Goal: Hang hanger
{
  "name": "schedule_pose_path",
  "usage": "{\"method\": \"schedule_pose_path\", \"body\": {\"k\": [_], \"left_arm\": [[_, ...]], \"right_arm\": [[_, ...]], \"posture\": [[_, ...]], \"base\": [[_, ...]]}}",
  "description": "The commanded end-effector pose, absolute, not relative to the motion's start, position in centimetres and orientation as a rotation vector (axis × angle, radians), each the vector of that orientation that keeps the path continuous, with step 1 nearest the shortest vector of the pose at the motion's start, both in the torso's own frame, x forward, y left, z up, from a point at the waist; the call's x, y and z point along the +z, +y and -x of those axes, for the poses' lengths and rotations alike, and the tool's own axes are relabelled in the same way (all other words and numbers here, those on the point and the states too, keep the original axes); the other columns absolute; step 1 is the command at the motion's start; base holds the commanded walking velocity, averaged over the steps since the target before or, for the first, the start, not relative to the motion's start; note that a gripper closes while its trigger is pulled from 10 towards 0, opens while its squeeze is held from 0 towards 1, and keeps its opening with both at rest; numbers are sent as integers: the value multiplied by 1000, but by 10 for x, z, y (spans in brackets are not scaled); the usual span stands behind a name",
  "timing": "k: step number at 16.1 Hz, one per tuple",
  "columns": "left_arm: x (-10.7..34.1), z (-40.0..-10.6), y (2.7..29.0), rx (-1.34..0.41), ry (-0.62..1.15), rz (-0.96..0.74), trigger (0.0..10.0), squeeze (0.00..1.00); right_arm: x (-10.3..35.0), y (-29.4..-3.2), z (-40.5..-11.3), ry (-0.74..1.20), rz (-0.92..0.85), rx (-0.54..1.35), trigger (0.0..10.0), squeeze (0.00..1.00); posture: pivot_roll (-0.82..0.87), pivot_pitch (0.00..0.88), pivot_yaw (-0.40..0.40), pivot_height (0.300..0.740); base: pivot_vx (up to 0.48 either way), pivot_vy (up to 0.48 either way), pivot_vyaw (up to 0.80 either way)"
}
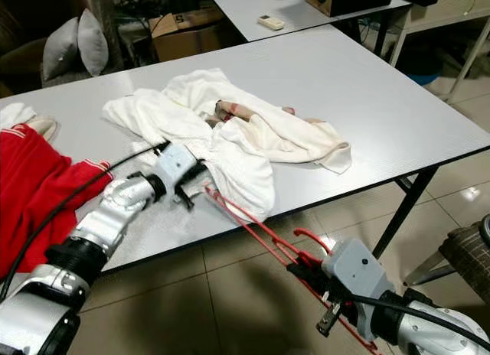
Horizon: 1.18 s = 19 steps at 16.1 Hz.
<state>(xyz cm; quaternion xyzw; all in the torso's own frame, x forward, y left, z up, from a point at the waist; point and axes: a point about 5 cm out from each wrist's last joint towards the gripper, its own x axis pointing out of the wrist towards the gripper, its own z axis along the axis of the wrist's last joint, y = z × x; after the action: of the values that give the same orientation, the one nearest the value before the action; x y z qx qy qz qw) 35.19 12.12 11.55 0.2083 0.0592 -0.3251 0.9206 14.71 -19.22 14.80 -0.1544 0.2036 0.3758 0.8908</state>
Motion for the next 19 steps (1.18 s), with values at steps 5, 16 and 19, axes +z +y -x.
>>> {"method": "schedule_pose_path", "body": {"k": [5, 16, 19], "left_arm": [[160, -355, 120, -756, -1, -360, 0, 0], [182, -349, 118, -809, 2, -458, 0, 0], [188, -350, 109, -796, -12, -433, 0, 0]], "right_arm": [[136, -194, -171, 453, 343, 637, 10000, 0], [141, -196, -181, 390, 293, 557, 10000, 0], [131, -183, -179, 411, 246, 620, 10000, 0]], "posture": [[-92, 28, 108, 740], [-89, 21, 129, 740], [-78, 19, 128, 740]], "base": [[0, 0, 0], [0, 0, 0], [0, 0, 0]]}}
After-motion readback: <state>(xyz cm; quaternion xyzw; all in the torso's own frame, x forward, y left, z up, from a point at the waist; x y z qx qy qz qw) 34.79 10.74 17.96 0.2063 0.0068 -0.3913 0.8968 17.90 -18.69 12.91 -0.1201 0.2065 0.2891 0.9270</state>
